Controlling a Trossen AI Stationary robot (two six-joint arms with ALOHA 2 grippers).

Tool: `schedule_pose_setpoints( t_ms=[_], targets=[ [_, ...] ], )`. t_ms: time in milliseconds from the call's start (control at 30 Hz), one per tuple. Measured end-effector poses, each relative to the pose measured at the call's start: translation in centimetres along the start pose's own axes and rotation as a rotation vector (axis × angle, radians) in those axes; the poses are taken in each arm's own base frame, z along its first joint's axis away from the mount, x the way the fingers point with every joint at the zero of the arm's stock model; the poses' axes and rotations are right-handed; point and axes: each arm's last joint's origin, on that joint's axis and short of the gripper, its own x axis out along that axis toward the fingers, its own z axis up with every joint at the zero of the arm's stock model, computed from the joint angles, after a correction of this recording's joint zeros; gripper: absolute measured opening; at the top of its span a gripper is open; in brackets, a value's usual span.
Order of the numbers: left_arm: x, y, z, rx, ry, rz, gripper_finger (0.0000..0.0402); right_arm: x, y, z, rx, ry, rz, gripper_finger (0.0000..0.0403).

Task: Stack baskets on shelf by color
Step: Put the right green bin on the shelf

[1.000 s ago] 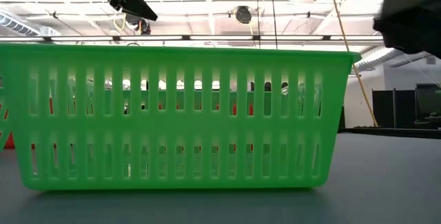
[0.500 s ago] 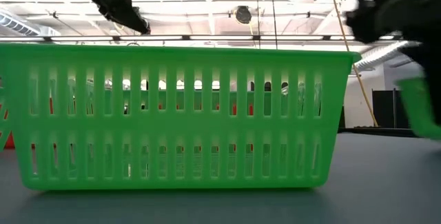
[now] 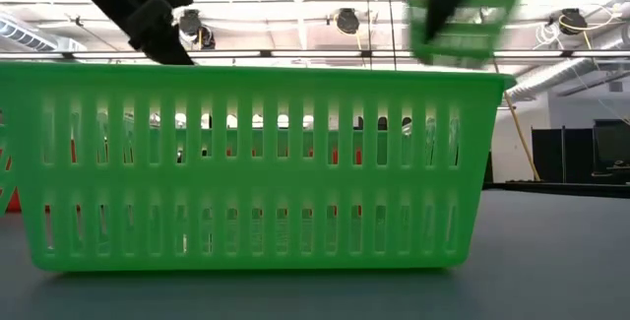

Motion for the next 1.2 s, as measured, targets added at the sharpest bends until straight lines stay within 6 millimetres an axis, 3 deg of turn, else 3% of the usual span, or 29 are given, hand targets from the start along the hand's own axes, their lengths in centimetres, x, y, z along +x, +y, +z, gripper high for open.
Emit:
schedule_pose_setpoints(
  t_ms=[167,333,433,600,900,1200],
  targets=[
    [0.4,0.0,-0.6,-0.059,0.008,0.004,0.0042,1.7,-1.3,4.8,-0.322,-0.257,-0.064,0.0],
    [0.4,0.0,-0.9,-0.106,0.039,0.006,0.0042,3.5,-3.9,11.2,-0.357,-0.53,0.185,0.0],
    [0.4,0.0,-1.5,-0.125,0.095,0.011,0.0042,4.7,-6.3,13.6,-0.337,-0.646,0.22,0.0],
    [0.2,-0.1,-2.3,-0.144,0.178,0.02,0.0042,8.4,-9.2,15.3,-0.276,-0.608,0.244,0.0],
    [1.2,-0.4,-4.3,-0.178,0.229,0.031,0.0042,16.4,-8.0,17.0,-0.307,-0.566,0.273,0.0],
    [1.1,-0.4,-4.3,-0.191,0.224,0.056,0.0042,20.1,-8.5,17.7,-0.229,-0.576,0.356,0.0]
  ],
)
